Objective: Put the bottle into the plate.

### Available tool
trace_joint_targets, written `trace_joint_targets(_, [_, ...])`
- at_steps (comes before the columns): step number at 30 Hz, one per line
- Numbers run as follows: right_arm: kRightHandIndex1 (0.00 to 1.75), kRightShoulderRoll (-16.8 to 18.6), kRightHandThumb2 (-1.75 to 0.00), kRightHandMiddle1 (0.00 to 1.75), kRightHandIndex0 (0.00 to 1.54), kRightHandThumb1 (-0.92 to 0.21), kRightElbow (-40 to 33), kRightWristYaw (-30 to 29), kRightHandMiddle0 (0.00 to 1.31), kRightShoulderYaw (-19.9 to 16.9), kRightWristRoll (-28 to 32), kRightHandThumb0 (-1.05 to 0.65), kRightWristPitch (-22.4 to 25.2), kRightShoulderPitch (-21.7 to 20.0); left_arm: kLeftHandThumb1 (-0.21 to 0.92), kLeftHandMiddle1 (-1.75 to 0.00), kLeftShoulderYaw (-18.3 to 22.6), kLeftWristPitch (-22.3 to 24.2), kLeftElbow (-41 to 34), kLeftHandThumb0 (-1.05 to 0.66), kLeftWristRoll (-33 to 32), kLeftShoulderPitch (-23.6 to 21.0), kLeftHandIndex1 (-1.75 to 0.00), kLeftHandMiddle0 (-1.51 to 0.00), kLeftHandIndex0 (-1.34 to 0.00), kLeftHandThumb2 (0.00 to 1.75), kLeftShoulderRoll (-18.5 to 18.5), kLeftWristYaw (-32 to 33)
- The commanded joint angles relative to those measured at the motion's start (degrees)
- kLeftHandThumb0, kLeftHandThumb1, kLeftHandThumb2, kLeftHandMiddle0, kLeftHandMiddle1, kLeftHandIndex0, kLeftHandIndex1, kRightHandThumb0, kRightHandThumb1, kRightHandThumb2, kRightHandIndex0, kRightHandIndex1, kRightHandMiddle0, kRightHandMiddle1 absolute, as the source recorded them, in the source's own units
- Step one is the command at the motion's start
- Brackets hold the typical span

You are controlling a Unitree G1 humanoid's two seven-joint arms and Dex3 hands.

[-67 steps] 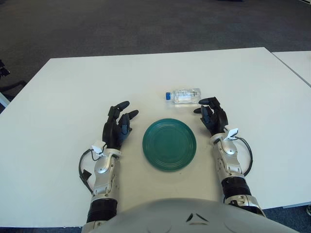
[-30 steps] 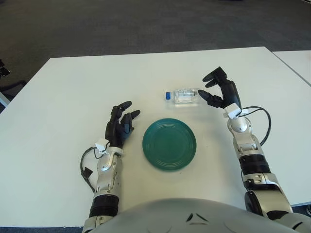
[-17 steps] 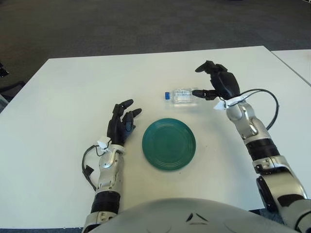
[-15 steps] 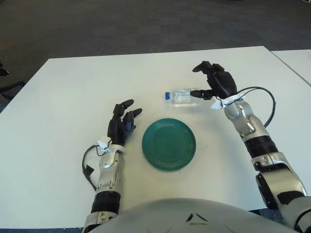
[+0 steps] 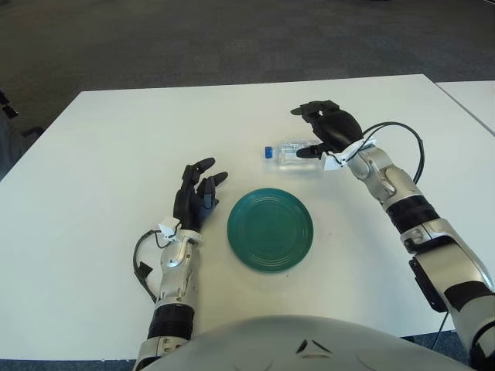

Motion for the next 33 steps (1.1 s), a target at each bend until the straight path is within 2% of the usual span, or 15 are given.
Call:
trace_joint_targets(1, [0.00, -0.8, -0.78, 0.06, 0.00, -0.92, 2.1, 1.0, 0.00, 1.2, 0.5, -1.05, -1.0, -2.5, 0.92, -0.82, 0.0, -0.8, 0.1, -0.78, 0.0, -0.5, -1.14, -0.49, -0.18, 0.67, 0.1, 0.4])
trace_joint_targets(7, [0.00, 0.0, -0.82, 0.01, 0.00, -0.92, 5.0, 1.4, 0.00, 2.5, 0.9, -1.05, -1.4, -4.3, 0.92, -0.83, -0.1, -1.2, 0.3, -0.80, -0.8, -0.5, -1.14, -0.50, -0.18, 0.67, 0.0, -0.3])
trace_joint_targets(25, [0.00, 2.3, -0.80, 0.00, 0.00, -0.92, 12.9, 4.4, 0.00, 5.7, 2.7, -1.05, -2.3, -8.4, 0.92, -0.83, -0.7, -2.7, -0.1, -0.81, -0.9, 0.2, -1.15, -0.50, -0.18, 0.66, -0.1, -0.5])
trace_joint_targets(33, [0.00, 3.0, -0.83, 0.00, 0.00, -0.92, 16.5, 2.6, 0.00, 6.7, 3.2, -1.05, -5.6, -8.7, 0.92, -0.82, -0.7, -2.4, -0.7, -0.83, -0.8, 0.5, -1.16, -0.49, -0.18, 0.65, -0.2, -0.1])
